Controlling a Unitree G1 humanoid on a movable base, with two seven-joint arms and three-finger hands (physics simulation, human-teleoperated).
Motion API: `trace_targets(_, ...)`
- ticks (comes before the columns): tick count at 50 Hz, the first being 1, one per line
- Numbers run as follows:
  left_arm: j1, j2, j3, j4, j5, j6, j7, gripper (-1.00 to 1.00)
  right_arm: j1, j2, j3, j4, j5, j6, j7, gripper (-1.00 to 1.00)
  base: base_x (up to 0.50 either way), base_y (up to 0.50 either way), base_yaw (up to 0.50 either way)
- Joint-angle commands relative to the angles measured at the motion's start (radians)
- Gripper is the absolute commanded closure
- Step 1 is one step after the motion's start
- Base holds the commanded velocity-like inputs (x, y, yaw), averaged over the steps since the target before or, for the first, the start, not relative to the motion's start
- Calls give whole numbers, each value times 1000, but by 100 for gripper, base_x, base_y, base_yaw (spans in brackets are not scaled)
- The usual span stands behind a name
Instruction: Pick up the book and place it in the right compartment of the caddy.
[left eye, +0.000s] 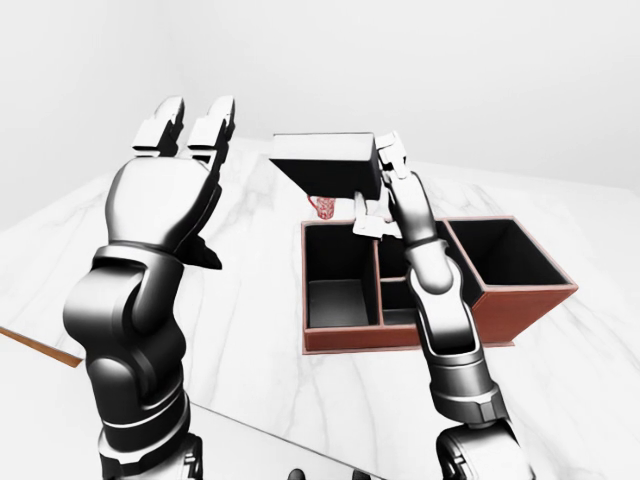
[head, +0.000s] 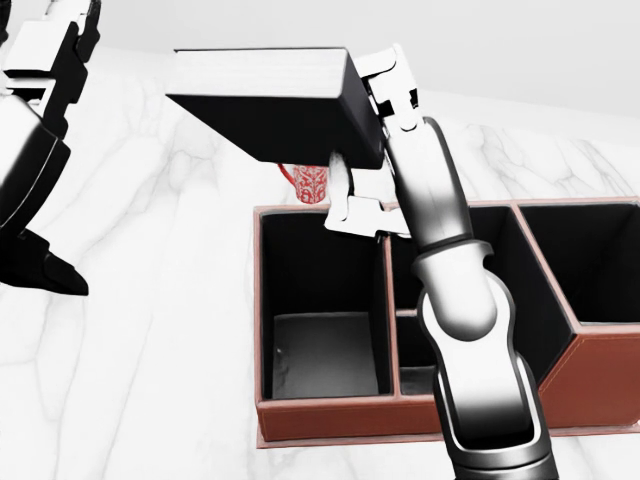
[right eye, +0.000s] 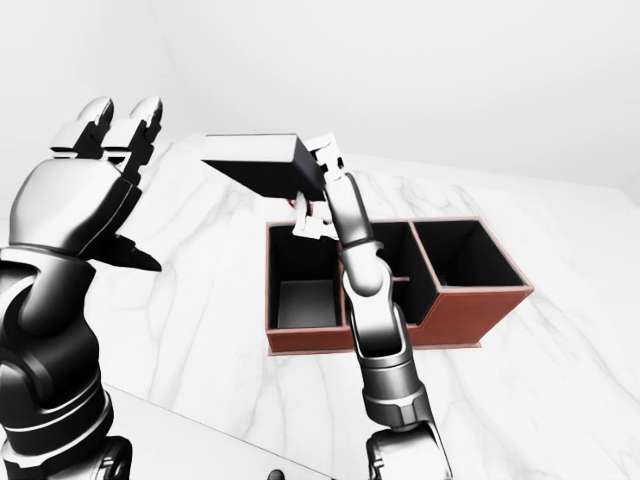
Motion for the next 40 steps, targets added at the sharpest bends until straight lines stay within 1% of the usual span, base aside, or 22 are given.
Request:
trace_targets(1, 8, -21, 26, 38, -186, 0, 0, -100, -13, -36, -42, -76, 108, 0, -23, 100, 0, 0, 0)
trace_targets(5, 23, -11, 15, 47, -245, 0, 0, -100, -20, -49, -48, -98, 112, 0, -20, 100, 0, 0, 0)
trace_targets(7, 31, -19, 12, 57, -282, 0, 0, -100, -29, -59, -58, -116, 117, 0, -15, 100, 0, 0, 0)
trace_targets(10, 17, -29, 13, 61, -340, 0, 0, -100, -32, -69, -64, -126, 122, 0, -12, 100, 0, 0, 0)
trace_targets(12, 20, -25, 8, 61, -375, 0, 0, -100, -35, -76, -69, -126, 125, 0, -11, 100, 0, 0, 0)
trace_targets(13, 11, -38, 20, 69, -409, 0, 0, -100, -40, -84, -78, -126, 129, 0, -9, 100, 0, 0, 0)
trace_targets(15, 20, -43, 25, 84, -474, 0, 0, -100, -46, -98, -92, -133, 137, 0, -7, 100, 0, 0, 0)
trace_targets(18, 50, -42, 11, 80, -541, 0, 0, -100, -45, -114, -105, -141, 149, 0, -7, 100, 0, 0, 0)
trace_targets(19, 65, -47, 14, 80, -569, 0, 0, -100, -18, -119, -112, -127, 154, 0, -12, 100, 0, 0, 0)
trace_targets(21, 67, -45, 21, 80, -618, 0, 0, -100, -35, -135, -125, -153, 162, 0, -5, 100, 0, 0, 0)
trace_targets(22, 69, -50, 35, 84, -657, 0, 0, -100, -36, -146, -137, -164, 168, 0, -3, 100, 0, 0, 0)
trace_targets(24, 78, -32, 32, 83, -697, 0, 0, -100, -36, -158, -144, -170, 176, 0, -3, 100, 0, 0, 0)
trace_targets(25, 83, -34, 44, 92, -726, 0, 0, -100, -37, -167, -156, -172, 184, 0, -3, 100, 0, 0, 0)
trace_targets(26, 89, -27, 43, 98, -745, 0, 0, -100, -38, -173, -160, -174, 189, 0, -4, 100, 0, 0, 0)
trace_targets(27, 94, -29, 50, 102, -774, 0, 4, -100, -10, -172, -161, -152, 192, 0, -11, 100, 0, 0, 0)
trace_targets(29, 99, -15, 47, 103, -803, 0, 28, -100, -31, -187, -169, -176, 200, 0, -7, 100, 0, 0, 0)
trace_targets(31, 109, -18, 74, 121, -855, 0, 66, -100, -29, -203, -184, -177, 208, 0, -5, 100, 0, 0, 0)
trace_targets(35, 125, 6, 83, 141, -910, 0, 110, -100, -23, -220, -199, -186, 224, 0, -9, 100, 0, 0, 0)
trace_targets(36, 130, 9, 98, 147, -932, 0, 117, -100, 1, -219, -204, -164, 227, 0, -13, 100, 0, 0, 0)
trace_targets(40, 140, 34, 119, 159, -976, 0, 140, -100, -9, -240, -219, -187, 240, 0, -11, 100, 0, 0, 0)
